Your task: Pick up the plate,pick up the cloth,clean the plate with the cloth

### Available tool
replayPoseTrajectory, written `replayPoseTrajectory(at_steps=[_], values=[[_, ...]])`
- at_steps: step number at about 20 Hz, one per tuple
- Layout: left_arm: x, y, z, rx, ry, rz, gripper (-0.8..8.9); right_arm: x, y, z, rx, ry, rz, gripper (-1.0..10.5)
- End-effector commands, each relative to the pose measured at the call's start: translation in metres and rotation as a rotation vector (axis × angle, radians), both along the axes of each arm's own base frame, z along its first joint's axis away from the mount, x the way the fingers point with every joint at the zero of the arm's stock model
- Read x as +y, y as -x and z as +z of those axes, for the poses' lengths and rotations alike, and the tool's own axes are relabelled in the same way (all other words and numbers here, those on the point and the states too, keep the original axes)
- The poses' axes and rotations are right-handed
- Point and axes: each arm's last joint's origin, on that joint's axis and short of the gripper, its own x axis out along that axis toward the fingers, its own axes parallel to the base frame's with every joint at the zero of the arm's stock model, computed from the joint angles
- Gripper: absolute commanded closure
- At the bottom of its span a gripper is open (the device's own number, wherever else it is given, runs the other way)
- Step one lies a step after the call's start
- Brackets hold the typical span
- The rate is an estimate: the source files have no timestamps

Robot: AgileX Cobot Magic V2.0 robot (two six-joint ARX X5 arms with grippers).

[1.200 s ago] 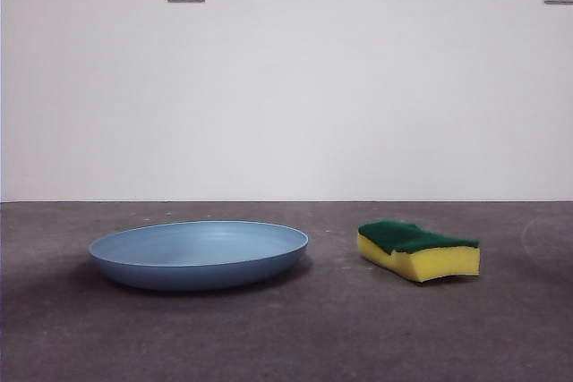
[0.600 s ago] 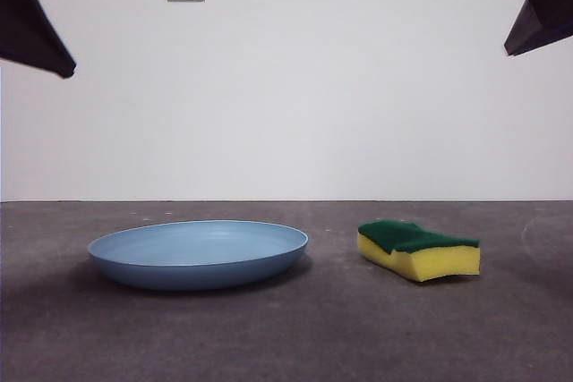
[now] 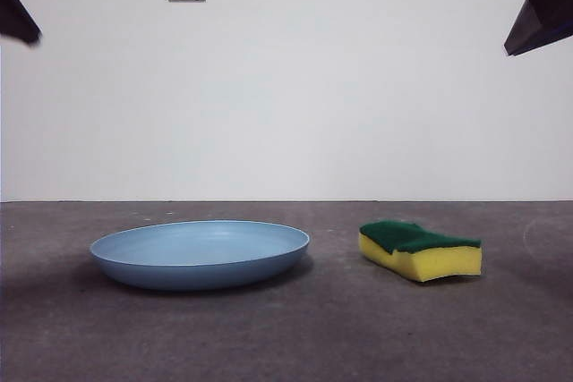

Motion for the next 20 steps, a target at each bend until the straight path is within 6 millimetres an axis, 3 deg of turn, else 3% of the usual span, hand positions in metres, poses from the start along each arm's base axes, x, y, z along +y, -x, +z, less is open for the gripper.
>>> replayPoseTrajectory(at_steps=[1, 6, 14, 20], values=[[0.017, 0.000, 0.001, -0.100, 0.054, 0.046, 8.16, 0.000, 0.000, 0.000, 0.000, -0.012, -0.008, 9.6], [0.046, 0.015, -0.033, -0.196, 0.110, 0.090, 8.16, 0.000, 0.000, 0.000, 0.000, -0.012, -0.008, 9.6], [0.058, 0.022, -0.103, -0.170, 0.100, 0.190, 8.16, 0.000, 0.000, 0.000, 0.000, -0.012, -0.008, 9.6], [0.059, 0.024, -0.115, -0.104, 0.089, 0.206, 8.16, 0.000, 0.000, 0.000, 0.000, -0.012, -0.008, 9.6]])
